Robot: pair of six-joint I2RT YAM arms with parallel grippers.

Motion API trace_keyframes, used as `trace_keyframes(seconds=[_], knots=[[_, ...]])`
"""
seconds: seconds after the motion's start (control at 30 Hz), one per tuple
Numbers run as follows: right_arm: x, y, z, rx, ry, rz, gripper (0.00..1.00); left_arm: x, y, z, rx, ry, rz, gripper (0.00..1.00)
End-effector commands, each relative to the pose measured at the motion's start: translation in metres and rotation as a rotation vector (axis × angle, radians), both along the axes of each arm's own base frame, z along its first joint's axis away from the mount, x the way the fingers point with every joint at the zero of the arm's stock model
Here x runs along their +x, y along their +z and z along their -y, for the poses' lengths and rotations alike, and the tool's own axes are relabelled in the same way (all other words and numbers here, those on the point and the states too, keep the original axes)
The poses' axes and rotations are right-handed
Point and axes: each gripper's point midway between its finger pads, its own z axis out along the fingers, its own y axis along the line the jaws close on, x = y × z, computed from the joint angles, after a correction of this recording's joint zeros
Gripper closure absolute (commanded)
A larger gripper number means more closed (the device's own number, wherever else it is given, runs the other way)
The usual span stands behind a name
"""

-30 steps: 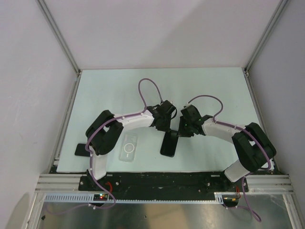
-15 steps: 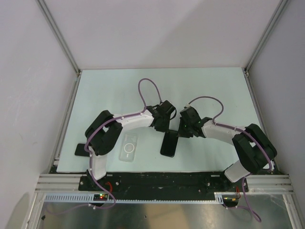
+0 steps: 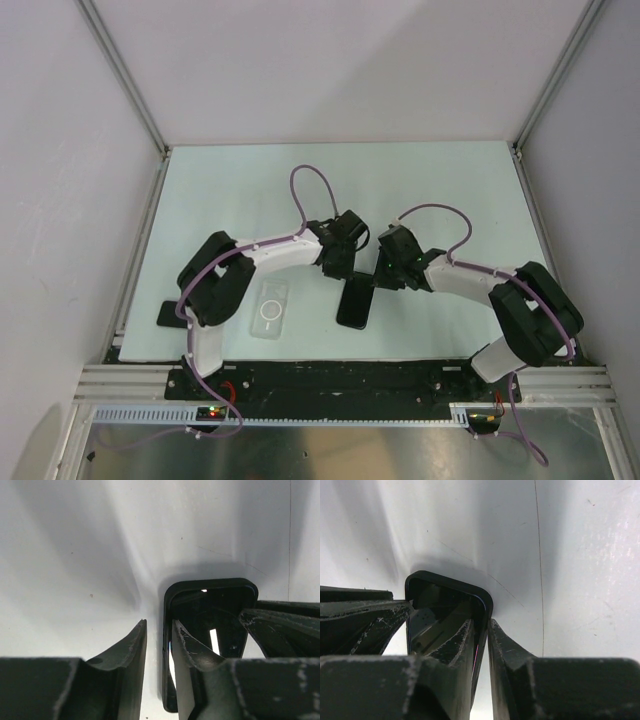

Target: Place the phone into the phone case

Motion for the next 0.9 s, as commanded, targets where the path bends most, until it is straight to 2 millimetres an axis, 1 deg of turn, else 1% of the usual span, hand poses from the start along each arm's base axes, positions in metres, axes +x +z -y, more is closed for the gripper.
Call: trace_keyframes(seconds=[0.0, 0.07, 0.13, 0.2, 0.27, 0.37, 0.43, 0.53, 0.6, 0.73, 0.87], knots=[[-0.028, -0.035, 0.019, -0.104, 0.03, -0.083, 0.74, 0.003, 0.048, 0.006, -0.087, -0.015, 0.052, 0.67], [-0.02, -0.017, 0.013, -0.07, 0.04, -0.04, 0.65, 0.001, 0.057, 0.004, -0.108, -0.012, 0.06, 0.64], [-0.014, 0.001, 0.008, -0.053, 0.055, 0.0, 0.56, -0.004, 0.063, 0.0, -0.117, -0.013, 0.065, 0.62], [-0.014, 0.014, 0.006, -0.047, 0.066, 0.022, 0.51, -0.011, 0.063, -0.005, -0.12, -0.017, 0.056, 0.61], [-0.018, 0.021, 0.005, -0.048, 0.074, 0.029, 0.49, -0.02, 0.059, -0.01, -0.123, -0.029, 0.041, 0.6], [-0.031, 0.022, 0.004, -0.067, 0.091, 0.023, 0.5, -0.03, 0.051, -0.02, -0.109, -0.036, 0.025, 0.59], [-0.041, 0.019, 0.001, -0.058, 0.103, 0.012, 0.54, -0.033, 0.046, -0.023, -0.105, -0.046, 0.02, 0.59], [-0.052, 0.016, -0.004, -0.05, 0.111, -0.003, 0.6, -0.042, 0.04, -0.018, -0.133, -0.09, -0.014, 0.59], [-0.056, 0.014, -0.006, -0.051, 0.115, -0.008, 0.62, -0.046, 0.038, -0.013, -0.149, -0.114, -0.029, 0.59], [-0.058, 0.01, -0.008, -0.057, 0.114, -0.018, 0.64, -0.05, 0.028, -0.006, -0.156, -0.138, -0.054, 0.6], [-0.058, 0.004, -0.009, -0.061, 0.116, -0.025, 0.65, -0.052, 0.012, -0.004, -0.143, -0.136, -0.079, 0.61]])
